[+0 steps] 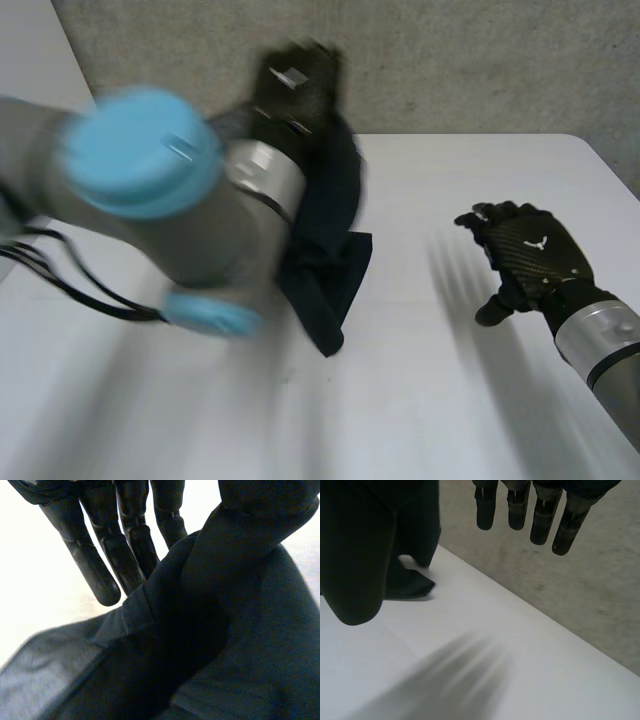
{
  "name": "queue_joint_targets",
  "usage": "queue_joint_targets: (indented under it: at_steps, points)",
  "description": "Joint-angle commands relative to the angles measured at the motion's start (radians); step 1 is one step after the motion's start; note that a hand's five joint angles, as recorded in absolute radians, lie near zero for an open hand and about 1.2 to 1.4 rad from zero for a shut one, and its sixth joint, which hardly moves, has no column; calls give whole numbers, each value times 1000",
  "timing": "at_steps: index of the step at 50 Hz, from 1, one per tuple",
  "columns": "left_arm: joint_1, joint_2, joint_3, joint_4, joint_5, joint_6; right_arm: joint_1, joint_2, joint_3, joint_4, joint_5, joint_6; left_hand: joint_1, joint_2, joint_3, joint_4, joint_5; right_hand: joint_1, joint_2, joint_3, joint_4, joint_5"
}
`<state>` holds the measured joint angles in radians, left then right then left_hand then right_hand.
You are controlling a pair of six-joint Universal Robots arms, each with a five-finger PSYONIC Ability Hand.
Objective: Fold the shorts.
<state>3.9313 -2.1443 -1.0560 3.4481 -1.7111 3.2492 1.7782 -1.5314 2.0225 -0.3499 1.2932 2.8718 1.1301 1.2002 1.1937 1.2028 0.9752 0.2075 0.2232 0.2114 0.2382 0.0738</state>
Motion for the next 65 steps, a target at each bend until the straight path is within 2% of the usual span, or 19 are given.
queue_joint_targets:
  at_steps: [1, 3, 4, 6, 8, 12, 19, 24, 27, 34, 39, 45, 51, 58, 62, 65]
  points:
    - [-139, -167, 1, -9, 36, 0, -25, -6, -5, -32, 107, -2, 150, 80, 87, 78, 131, -33, -49, -37, -64, -74]
    - [-150, -175, -13, -10, 41, 0, -48, -7, -8, -34, 120, -2, -155, -225, -218, -227, -174, -33, -49, -37, -64, -74]
    - [-161, -171, -31, -15, 41, 1, -55, -7, -10, -34, 120, 0, -490, -561, -554, -563, -510, -33, -49, -37, -64, -74]
    - [-167, -151, -51, -18, 41, 3, -68, -7, -13, -34, 117, 0, -704, -774, -768, -777, -724, -33, -49, -37, -64, -74]
    - [-168, -102, -76, -21, 39, 3, -83, -7, -19, -32, 112, 1, -784, -854, -848, -857, -804, -33, -49, -37, -64, -74]
    - [-159, 13, -128, -23, 36, 6, -82, -9, -27, -26, 97, 3, -799, -869, -863, -872, -819, -33, -49, -37, -64, -74]
    - [-52, 210, -263, -36, 30, 129, -79, -19, -39, 3, 23, 4, -849, -919, -913, -922, -869, -33, -49, -37, -64, -74]
    - [-1, 282, -324, -89, 19, 159, -77, -49, -65, 126, -37, 10, -875, -946, -939, -948, -895, -33, -49, -37, -64, -74]
    - [57, 317, -369, -119, 2, 155, -71, -49, -77, 189, -92, 11, -875, -946, -939, -948, -895, -33, -49, -37, -64, -74]
    - [160, 328, -452, -132, -57, 81, -40, -82, -87, 187, -215, -40, -849, -919, -913, -922, -869, -33, -49, -37, -64, -74]
    - [220, 320, -509, -159, -111, -63, 3, -64, -116, 181, -301, -210, -755, -825, -819, -828, -775, -33, -49, -37, -64, -74]
    - [230, 304, -582, -253, -113, -270, 64, 46, -172, 187, -322, -498, -682, -752, -745, -754, -701, 86, 70, 82, 55, 45]
    - [207, 213, -610, -329, -79, -345, 107, 206, -223, 189, -318, -698, -688, -758, -751, -760, -707, 109, 94, 105, 79, 68]
    - [169, 133, -588, -359, -16, -353, 122, 303, -268, 170, -321, -767, -688, -758, -751, -760, -707, 356, 340, 352, 325, 315]
    - [164, 72, -550, -353, -5, -353, 122, 335, -283, 147, -318, -767, -699, -769, -763, -772, -719, 611, 595, 607, 580, 570]
    - [160, 26, -500, -343, -5, -356, 121, 339, -278, 135, -316, -764, -711, -781, -775, -784, -731, 916, 900, 912, 885, 875]
